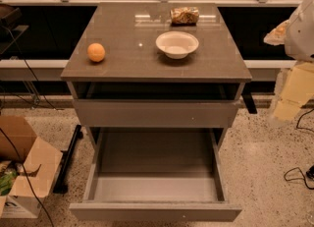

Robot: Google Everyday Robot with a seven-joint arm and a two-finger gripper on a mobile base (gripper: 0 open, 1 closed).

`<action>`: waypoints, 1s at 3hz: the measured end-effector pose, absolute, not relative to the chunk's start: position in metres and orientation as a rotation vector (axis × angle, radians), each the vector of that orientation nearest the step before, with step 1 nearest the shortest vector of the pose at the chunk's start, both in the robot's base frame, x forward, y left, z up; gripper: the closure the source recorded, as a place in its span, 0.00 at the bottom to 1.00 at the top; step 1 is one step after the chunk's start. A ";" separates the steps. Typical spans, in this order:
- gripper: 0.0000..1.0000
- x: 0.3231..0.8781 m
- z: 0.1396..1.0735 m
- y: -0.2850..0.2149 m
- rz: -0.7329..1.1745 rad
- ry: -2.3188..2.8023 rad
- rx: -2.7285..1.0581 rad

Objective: Place orange into middle drawer

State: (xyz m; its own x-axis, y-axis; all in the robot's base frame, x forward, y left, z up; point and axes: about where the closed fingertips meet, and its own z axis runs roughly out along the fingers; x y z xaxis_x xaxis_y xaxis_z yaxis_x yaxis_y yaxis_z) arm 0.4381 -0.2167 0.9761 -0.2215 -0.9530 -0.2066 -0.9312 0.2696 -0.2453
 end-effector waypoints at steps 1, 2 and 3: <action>0.00 0.438 0.976 -0.217 -0.098 2.232 -1.725; 0.00 0.459 0.983 -0.195 -0.109 2.157 -1.744; 0.00 0.490 0.988 -0.162 -0.067 2.064 -1.763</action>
Offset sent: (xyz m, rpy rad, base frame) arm 0.0522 0.0530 0.0124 0.0369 -0.0923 0.1065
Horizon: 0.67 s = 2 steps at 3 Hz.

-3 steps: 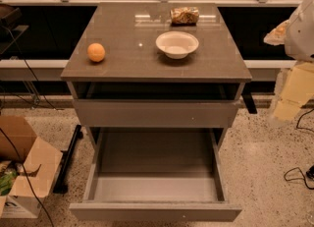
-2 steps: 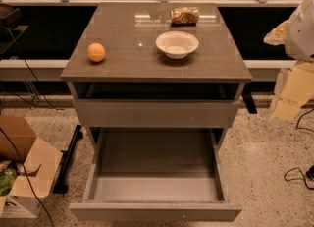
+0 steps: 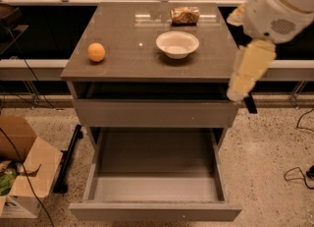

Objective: Place orange into middle drawer

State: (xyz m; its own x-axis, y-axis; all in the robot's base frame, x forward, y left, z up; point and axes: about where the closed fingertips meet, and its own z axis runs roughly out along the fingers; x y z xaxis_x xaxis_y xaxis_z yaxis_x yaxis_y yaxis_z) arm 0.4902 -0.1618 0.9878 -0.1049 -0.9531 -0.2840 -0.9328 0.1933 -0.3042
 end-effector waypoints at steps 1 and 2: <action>0.00 0.526 0.989 -0.127 0.021 1.978 -1.774; 0.00 0.526 0.989 -0.127 0.021 1.978 -1.774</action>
Offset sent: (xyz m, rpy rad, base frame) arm 0.0300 0.0304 0.0013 0.0656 -0.0087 0.0532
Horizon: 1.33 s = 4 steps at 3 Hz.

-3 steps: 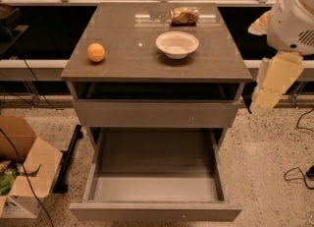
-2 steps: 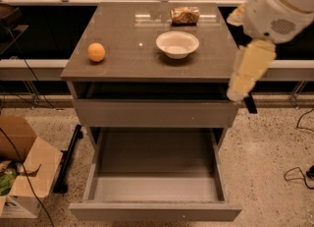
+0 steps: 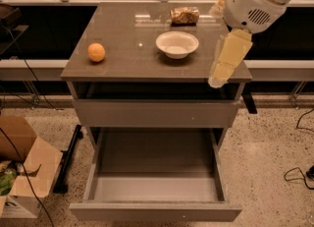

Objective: Place orange into middle drawer

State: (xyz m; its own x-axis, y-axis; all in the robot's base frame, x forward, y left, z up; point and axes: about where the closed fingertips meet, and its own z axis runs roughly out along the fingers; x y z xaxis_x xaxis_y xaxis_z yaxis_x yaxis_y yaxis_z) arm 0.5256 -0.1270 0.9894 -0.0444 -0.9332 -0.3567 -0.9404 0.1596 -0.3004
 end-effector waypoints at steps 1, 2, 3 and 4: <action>0.00 0.534 0.971 -0.118 0.072 1.998 -1.713; 0.00 0.559 0.951 -0.087 0.139 1.964 -1.686; 0.00 0.597 0.930 -0.039 0.229 1.891 -1.690; 0.00 0.624 0.917 -0.006 0.279 1.849 -1.685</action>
Offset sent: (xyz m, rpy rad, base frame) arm 0.0694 0.0810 -0.0654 0.1972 0.0196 0.0052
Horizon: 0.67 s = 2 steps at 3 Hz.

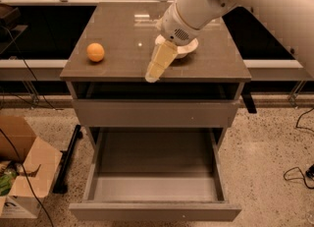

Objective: Place orange into middle drawer

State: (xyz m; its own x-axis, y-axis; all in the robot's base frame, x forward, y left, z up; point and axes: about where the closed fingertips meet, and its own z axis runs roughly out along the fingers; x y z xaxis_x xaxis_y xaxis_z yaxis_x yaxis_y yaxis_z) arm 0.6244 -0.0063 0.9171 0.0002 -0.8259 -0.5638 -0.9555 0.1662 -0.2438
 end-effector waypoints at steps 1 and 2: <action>0.00 0.651 0.900 0.038 0.369 1.791 -1.696; 0.00 0.654 0.896 0.041 0.378 1.792 -1.697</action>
Offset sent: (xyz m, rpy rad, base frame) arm 0.0237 0.0401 -0.0150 0.0557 0.0135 0.0476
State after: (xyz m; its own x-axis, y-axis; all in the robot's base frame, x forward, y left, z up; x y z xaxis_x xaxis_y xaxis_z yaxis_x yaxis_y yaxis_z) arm 0.6538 0.0409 0.8958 0.0319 -0.7867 -0.6165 -0.9687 0.1277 -0.2131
